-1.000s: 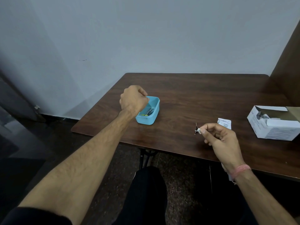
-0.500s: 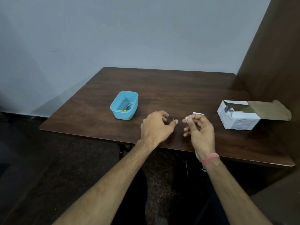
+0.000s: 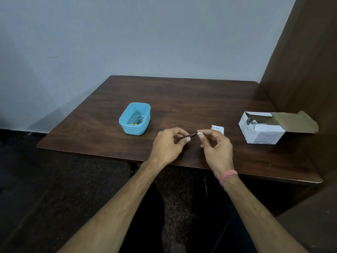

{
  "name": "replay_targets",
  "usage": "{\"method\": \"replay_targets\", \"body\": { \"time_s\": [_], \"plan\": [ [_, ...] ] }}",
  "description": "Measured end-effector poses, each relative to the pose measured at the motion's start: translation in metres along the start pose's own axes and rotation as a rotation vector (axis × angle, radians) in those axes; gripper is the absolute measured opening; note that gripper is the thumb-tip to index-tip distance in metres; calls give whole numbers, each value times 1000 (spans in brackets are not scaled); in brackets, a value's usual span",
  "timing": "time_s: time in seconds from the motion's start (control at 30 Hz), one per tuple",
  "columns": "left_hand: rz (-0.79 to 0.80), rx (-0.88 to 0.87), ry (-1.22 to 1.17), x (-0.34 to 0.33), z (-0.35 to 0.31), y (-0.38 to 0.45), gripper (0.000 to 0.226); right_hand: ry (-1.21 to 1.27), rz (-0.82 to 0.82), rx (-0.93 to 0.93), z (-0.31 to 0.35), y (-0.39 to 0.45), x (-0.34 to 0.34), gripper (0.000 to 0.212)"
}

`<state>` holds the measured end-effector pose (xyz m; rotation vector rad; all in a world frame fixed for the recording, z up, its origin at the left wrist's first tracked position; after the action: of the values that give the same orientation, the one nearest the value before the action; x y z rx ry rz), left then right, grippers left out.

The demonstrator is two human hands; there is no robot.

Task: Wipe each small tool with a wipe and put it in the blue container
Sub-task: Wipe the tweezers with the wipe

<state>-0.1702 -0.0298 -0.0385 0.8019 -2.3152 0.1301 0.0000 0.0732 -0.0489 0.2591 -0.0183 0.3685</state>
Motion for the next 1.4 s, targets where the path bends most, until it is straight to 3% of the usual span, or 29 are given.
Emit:
{"method": "replay_targets", "body": {
  "time_s": [0.2,0.37,0.53,0.77,1.0,1.27,1.4],
  "plan": [
    [54,-27,-353,9,8,-2,12,-50,288,-38,7,11,-17,10],
    [11,-30,-418,6,10,-2,21,1,347,-83,2,10,-23,10],
    [-10,-28,-442,6,15,0,16,60,357,-99,3,9,-26,6],
    [-19,-48,-426,3,19,-1,20,-35,420,-102,1,11,-32,5],
    [-6,-69,-339,1,19,0,21,-56,281,-68,0,10,-24,8],
    [46,-78,-291,1,18,1,17,-281,84,114,10,4,-18,12],
    [151,-92,-268,0,18,4,15,-363,42,218,13,4,-17,14]
  ]
}}
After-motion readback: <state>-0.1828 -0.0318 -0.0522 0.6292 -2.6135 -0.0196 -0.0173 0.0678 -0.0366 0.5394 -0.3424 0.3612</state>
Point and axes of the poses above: each hand's wrist, its own y-axis towards the middle knuckle, its own x-axis out of the back of the hand, z = x × y, the point moved 6 cm from there along y, towards the middle knuckle, and after that the axes turned 4 degrees about y, right-handed, at the moved point
